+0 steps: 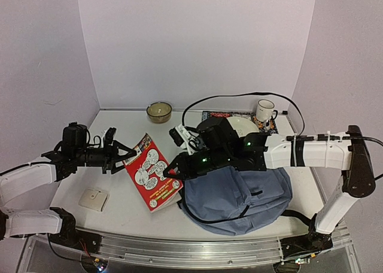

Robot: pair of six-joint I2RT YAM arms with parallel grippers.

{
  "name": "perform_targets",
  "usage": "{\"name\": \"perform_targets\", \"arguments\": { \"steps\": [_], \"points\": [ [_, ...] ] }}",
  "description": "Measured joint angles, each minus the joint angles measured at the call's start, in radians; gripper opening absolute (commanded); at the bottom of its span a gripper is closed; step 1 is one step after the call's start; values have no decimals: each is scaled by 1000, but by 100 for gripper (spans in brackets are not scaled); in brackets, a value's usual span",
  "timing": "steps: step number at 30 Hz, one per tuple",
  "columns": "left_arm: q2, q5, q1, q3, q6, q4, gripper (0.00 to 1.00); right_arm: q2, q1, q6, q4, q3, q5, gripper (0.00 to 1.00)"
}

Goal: Pack the student bag
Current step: Pass from the right arm to the left, then pass from the left arm to the right

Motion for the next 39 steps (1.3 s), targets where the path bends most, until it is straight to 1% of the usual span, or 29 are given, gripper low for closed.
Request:
{"name": "perform_targets", "arguments": {
  "steps": [7, 10, 12, 15, 21, 24, 27, 31, 35, 37, 39],
  "points": [
    [-86, -14, 12, -29, -89, 53, 20, 0, -4, -1, 3, 12, 4, 0],
    [-141, -25, 12, -29, -120, 68, 7, 0, -6, 7, 5, 22, 18, 6],
    [-176, -36, 12, -30, -142, 69, 1, 2, -8, 16, 3, 26, 31, 11],
    [-223, -62, 9, -30, -175, 68, 0, 3, -10, 38, 9, 33, 66, 22],
    [-316, -171, -2, -30, -281, 68, 0, 1, -10, 109, 64, 29, 185, 51],
    [-340, -243, -4, -30, -324, 68, 0, -19, -10, 159, 108, -12, 226, 64],
    [-351, -336, -3, -30, -358, 69, 0, -51, -7, 225, 142, -81, 257, 75],
    [-352, -442, -1, -30, -392, 69, 0, -88, 0, 306, 193, -170, 284, 85],
    [-352, -512, -1, -30, -429, 69, 0, -105, 6, 389, 319, -252, 280, 96],
    [-352, -533, -1, -30, -446, 72, 0, -105, 8, 413, 373, -263, 271, 98],
    [-352, -549, -2, -30, -464, 80, 0, -105, 10, 434, 432, -265, 260, 98]
  ]
}}
